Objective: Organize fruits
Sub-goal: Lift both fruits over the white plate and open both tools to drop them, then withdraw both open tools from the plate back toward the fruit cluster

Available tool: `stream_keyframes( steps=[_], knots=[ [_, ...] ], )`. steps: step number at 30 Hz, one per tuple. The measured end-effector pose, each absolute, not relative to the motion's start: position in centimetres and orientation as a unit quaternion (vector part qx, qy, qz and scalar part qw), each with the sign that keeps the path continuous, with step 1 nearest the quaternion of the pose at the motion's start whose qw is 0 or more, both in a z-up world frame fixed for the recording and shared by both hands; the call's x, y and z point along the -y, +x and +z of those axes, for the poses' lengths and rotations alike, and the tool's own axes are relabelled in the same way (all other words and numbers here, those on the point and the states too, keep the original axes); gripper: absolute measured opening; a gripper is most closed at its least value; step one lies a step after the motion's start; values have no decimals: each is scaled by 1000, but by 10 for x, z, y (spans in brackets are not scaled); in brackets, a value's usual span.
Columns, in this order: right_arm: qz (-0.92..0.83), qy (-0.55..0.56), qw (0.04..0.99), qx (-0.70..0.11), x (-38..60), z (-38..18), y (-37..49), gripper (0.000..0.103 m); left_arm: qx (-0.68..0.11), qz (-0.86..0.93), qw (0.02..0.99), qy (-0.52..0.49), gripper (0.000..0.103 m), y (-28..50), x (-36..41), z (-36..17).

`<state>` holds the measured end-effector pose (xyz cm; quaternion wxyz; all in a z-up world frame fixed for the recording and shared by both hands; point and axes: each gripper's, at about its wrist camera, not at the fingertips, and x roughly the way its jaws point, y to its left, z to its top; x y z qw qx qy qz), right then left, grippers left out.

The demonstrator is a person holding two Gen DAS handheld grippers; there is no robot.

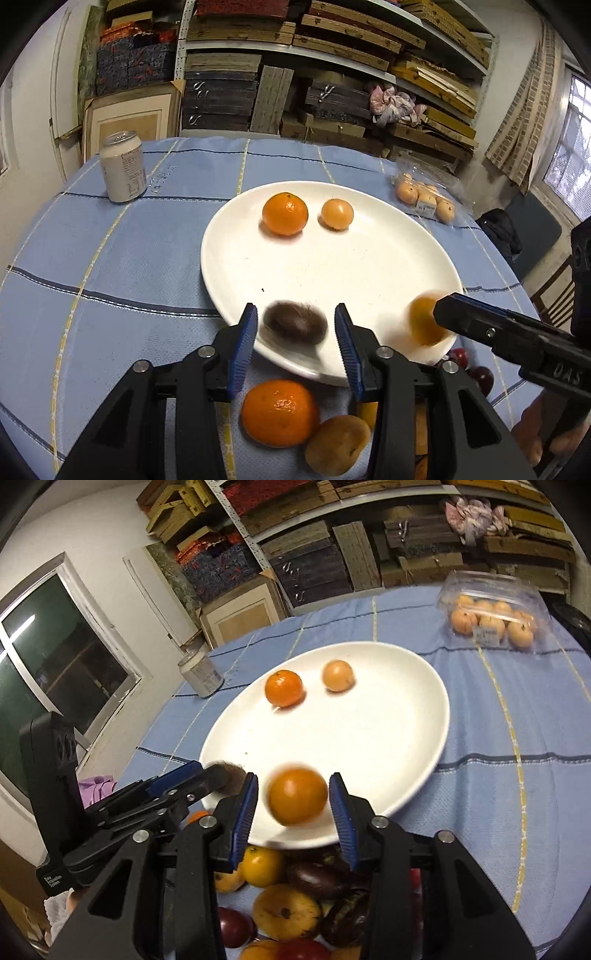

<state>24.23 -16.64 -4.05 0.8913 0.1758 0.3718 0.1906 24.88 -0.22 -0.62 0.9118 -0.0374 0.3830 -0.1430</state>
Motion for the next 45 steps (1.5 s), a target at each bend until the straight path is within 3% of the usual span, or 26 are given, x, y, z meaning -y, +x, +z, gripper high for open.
stream_keyframes(
  steps=[3, 10, 12, 18, 24, 28, 33, 45],
  knots=[
    [190, 186, 890, -370, 174, -43, 241, 41, -382, -146, 912, -41, 53, 248, 1, -6],
    [185, 192, 899, -347, 194, -37, 209, 43, -370, -140, 918, -23, 53, 226, -7, -6],
    [183, 205, 901, -336, 204, -37, 194, 51, -368, -137, 919, -33, 53, 217, -15, -6],
    [170, 230, 901, -325, 226, -52, 148, 56, -368, -128, 919, -51, 55, 181, -37, -13],
    [165, 222, 906, -319, 230, -59, 114, 70, -372, -108, 920, -50, 60, 166, -44, -21],
    [160, 213, 909, -319, 227, -61, 106, 73, -367, -108, 922, -52, 73, 165, -41, -21],
    [152, 220, 905, -331, 230, -66, 112, 74, -378, -131, 913, -86, 75, 179, -39, -21],
    [141, 239, 898, -341, 236, -70, 116, 80, -400, -93, 911, -41, 82, 206, -23, -33]
  ],
)
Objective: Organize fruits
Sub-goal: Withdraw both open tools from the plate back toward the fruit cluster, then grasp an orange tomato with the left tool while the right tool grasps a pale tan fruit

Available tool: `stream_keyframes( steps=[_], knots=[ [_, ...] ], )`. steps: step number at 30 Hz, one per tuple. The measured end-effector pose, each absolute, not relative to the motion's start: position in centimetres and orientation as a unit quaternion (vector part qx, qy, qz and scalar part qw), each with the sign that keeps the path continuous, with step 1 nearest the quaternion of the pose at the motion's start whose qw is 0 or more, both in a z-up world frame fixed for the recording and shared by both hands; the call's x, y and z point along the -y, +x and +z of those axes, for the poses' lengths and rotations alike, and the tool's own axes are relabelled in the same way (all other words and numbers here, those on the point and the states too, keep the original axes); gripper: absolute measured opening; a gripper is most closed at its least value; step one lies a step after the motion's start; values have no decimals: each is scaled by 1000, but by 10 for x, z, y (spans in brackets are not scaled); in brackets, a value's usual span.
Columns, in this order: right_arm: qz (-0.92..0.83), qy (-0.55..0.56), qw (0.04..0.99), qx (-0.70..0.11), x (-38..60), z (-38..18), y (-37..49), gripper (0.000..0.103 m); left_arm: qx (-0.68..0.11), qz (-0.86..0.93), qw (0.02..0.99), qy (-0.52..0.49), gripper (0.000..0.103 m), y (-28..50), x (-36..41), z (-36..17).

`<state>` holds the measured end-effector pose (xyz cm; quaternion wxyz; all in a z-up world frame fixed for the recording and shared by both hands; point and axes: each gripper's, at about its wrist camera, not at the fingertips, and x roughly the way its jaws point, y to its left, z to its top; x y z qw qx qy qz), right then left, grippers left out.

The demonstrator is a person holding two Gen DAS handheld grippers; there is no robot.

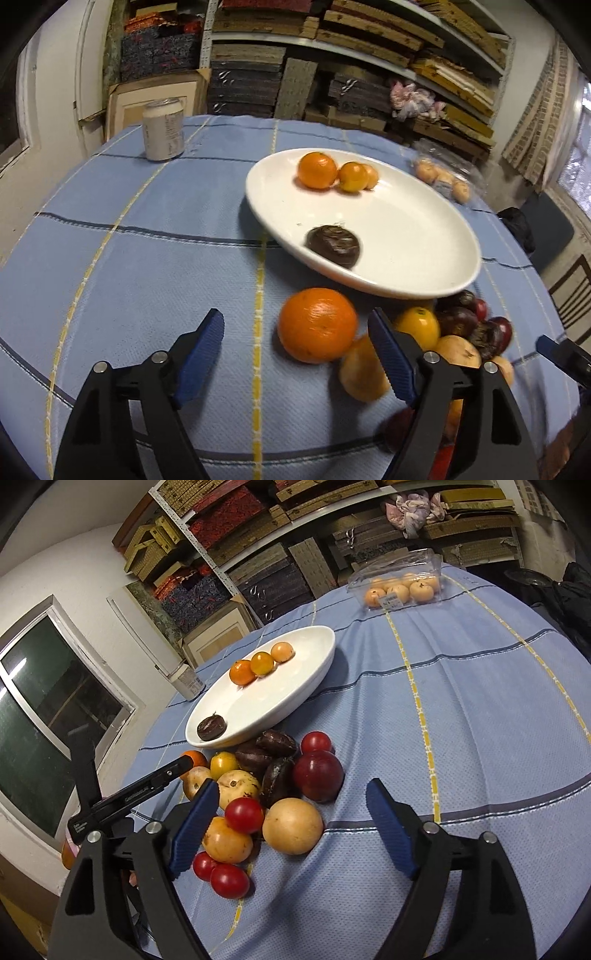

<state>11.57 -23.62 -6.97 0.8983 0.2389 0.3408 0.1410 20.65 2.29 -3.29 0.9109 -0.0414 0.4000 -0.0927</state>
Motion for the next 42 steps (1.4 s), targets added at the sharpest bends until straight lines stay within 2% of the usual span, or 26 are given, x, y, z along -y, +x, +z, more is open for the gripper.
stream_keyframes(
  steps=[3, 5, 12, 18, 24, 28, 34, 35, 36, 37, 40, 41, 42],
  knots=[
    [139, 239, 897, -346, 236, -71, 117, 81, -406, -82, 909, -44, 95, 211, -31, -36],
    [138, 240, 896, -349, 237, -73, 119, 81, -409, -80, 908, -45, 97, 211, -34, -37],
    [135, 252, 887, -364, 241, -82, 124, 82, -440, -36, 896, -46, 96, 185, -65, -50],
    [154, 229, 890, -362, 229, -77, 120, 81, -382, -45, 918, -92, 96, 161, -83, -30],
    [154, 221, 891, -366, 225, -77, 121, 82, -392, -95, 910, -99, 96, 184, -58, -29],
    [151, 224, 889, -369, 226, -79, 122, 82, -400, -75, 912, -54, 96, 199, -39, -36],
    [151, 213, 889, -376, 222, -82, 124, 82, -402, -53, 913, -48, 95, 212, -41, -44],
    [151, 212, 889, -377, 222, -82, 124, 82, -404, -56, 911, -53, 94, 213, -44, -44],
    [150, 211, 889, -377, 222, -82, 125, 82, -408, -68, 908, -63, 88, 213, -47, -45],
    [150, 212, 889, -377, 223, -83, 125, 82, -411, -74, 906, -65, 76, 212, -48, -45],
    [151, 215, 888, -378, 223, -83, 125, 82, -418, -81, 903, -59, 51, 208, -49, -48],
    [151, 216, 887, -379, 224, -84, 125, 82, -420, -88, 901, -62, 45, 206, -50, -49],
    [152, 217, 887, -380, 224, -84, 125, 82, -421, -89, 901, -64, 45, 204, -51, -49]
  ],
)
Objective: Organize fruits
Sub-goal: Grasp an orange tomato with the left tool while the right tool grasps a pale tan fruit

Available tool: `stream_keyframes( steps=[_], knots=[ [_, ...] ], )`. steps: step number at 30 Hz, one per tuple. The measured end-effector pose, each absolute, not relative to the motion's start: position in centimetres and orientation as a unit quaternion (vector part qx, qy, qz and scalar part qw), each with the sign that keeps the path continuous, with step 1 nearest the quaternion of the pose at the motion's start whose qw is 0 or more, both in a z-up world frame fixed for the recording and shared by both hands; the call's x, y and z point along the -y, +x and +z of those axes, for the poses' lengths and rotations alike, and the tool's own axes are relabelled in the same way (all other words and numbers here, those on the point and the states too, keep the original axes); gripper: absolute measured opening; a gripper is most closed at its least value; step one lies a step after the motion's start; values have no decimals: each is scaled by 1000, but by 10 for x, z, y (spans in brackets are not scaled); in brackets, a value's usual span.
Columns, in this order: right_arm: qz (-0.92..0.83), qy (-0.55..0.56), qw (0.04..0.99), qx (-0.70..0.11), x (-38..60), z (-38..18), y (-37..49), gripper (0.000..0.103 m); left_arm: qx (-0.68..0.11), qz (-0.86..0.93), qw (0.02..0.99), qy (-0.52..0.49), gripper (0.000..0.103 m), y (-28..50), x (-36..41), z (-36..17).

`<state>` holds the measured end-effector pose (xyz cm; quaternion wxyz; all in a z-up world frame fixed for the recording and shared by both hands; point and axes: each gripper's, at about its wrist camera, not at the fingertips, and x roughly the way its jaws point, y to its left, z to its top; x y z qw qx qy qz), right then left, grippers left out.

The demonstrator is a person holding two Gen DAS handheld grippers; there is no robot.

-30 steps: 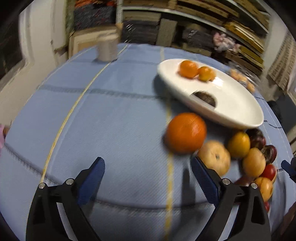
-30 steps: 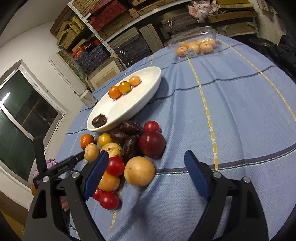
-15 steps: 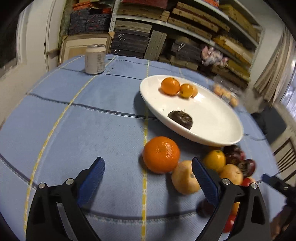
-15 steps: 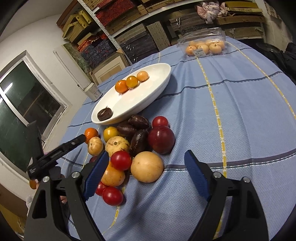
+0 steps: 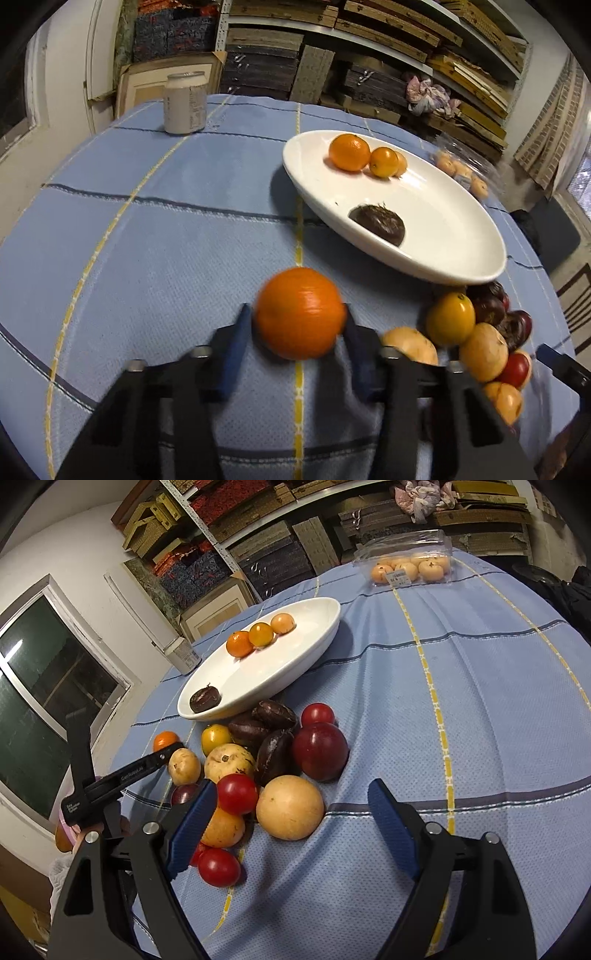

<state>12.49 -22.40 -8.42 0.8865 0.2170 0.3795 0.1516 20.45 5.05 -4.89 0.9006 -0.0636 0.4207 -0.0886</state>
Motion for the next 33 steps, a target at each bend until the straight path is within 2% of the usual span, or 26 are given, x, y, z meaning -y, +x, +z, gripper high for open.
stream_keyframes(
  steps=[9, 15, 16, 18, 21, 25, 29, 33],
  knots=[
    [159, 212, 884, -384, 221, -85, 125, 82, -427, -103, 894, -90, 44, 181, -63, -49],
    [179, 186, 883, -392, 210, -85, 123, 81, -420, -79, 904, -7, 44, 162, -41, -50],
    [182, 183, 882, -394, 208, -86, 123, 79, -421, -78, 903, -4, 45, 163, -41, -50],
    [190, 184, 876, -403, 206, -89, 124, 67, -422, -77, 903, -2, 45, 163, -41, -51],
    [194, 197, 867, -415, 209, -94, 127, 59, -423, -78, 903, -1, 45, 163, -41, -51],
    [187, 191, 870, -414, 208, -95, 127, 58, -423, -77, 903, 1, 46, 163, -40, -52],
    [167, 167, 875, -423, 200, -99, 133, 58, -425, -85, 901, 16, 58, 162, -34, -53],
    [141, 100, 892, -417, 186, -99, 132, 52, -425, -88, 901, 11, 61, 161, -34, -53]
  ],
)
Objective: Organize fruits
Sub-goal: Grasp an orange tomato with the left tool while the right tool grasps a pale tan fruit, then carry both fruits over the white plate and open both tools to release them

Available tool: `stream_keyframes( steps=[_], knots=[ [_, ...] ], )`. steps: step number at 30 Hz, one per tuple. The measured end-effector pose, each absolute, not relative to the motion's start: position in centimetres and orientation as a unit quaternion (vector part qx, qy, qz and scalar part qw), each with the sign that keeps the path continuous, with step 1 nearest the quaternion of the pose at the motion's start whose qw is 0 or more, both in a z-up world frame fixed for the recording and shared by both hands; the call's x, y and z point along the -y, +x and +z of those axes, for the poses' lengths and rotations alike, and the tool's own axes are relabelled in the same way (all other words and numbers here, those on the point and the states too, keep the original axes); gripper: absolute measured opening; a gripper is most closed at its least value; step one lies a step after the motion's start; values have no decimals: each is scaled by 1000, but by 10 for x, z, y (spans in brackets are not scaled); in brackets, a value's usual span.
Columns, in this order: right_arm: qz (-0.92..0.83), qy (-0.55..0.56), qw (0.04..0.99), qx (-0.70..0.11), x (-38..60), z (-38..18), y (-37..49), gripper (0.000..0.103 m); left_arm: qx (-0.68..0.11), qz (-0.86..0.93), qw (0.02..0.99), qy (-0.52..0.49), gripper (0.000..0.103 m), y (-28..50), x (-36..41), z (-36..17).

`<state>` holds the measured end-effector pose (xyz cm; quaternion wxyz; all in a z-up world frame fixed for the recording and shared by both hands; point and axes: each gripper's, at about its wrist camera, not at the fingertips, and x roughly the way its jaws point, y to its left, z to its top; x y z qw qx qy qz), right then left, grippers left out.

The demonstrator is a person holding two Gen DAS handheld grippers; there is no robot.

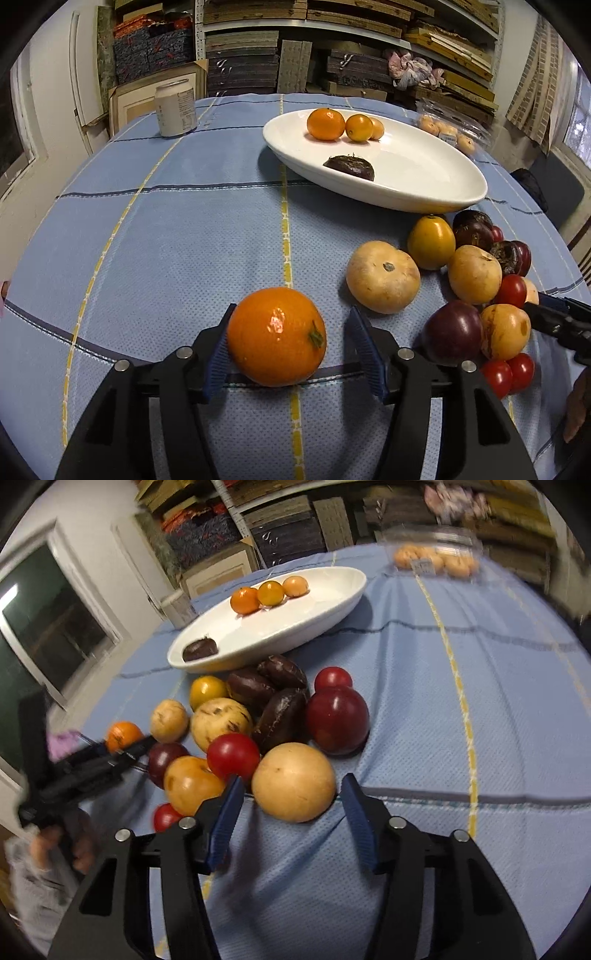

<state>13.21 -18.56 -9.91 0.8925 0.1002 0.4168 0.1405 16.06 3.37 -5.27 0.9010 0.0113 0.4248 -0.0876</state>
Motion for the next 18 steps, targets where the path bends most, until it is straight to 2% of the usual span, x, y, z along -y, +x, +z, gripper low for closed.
stream_keyframes(
  steps=[3, 5, 6, 7, 8, 9, 11, 12, 14, 16, 18],
  knots=[
    [106, -9, 907, -408, 159, -102, 129, 53, -425, -83, 901, 11, 61, 158, -34, -53],
    [107, -28, 907, -406, 153, -102, 127, 51, -425, -83, 901, 16, 64, 156, -32, -53],
    [106, -23, 907, -406, 156, -101, 127, 47, -426, -85, 901, 16, 72, 156, -31, -53],
    [107, -13, 908, -406, 160, -101, 127, 47, -427, -84, 900, 15, 83, 156, -32, -54],
    [112, -2, 907, -407, 164, -101, 128, 47, -429, -82, 899, 13, 88, 157, -32, -54],
    [112, -1, 907, -406, 165, -101, 128, 47, -433, -78, 898, 8, 93, 158, -35, -55],
    [112, -3, 907, -406, 165, -102, 129, 47, -432, -77, 899, -2, 93, 158, -38, -54],
    [113, 0, 907, -405, 165, -102, 129, 47, -430, -77, 899, -5, 92, 158, -39, -54],
    [118, 15, 907, -404, 169, -101, 129, 46, -427, -73, 901, -11, 84, 157, -42, -52],
    [123, 28, 906, -403, 172, -100, 130, 46, -418, -68, 906, -28, 48, 155, -49, -50],
    [128, 39, 905, -404, 175, -100, 130, 46, -417, -81, 904, -41, 46, 154, -51, -49]
  ],
)
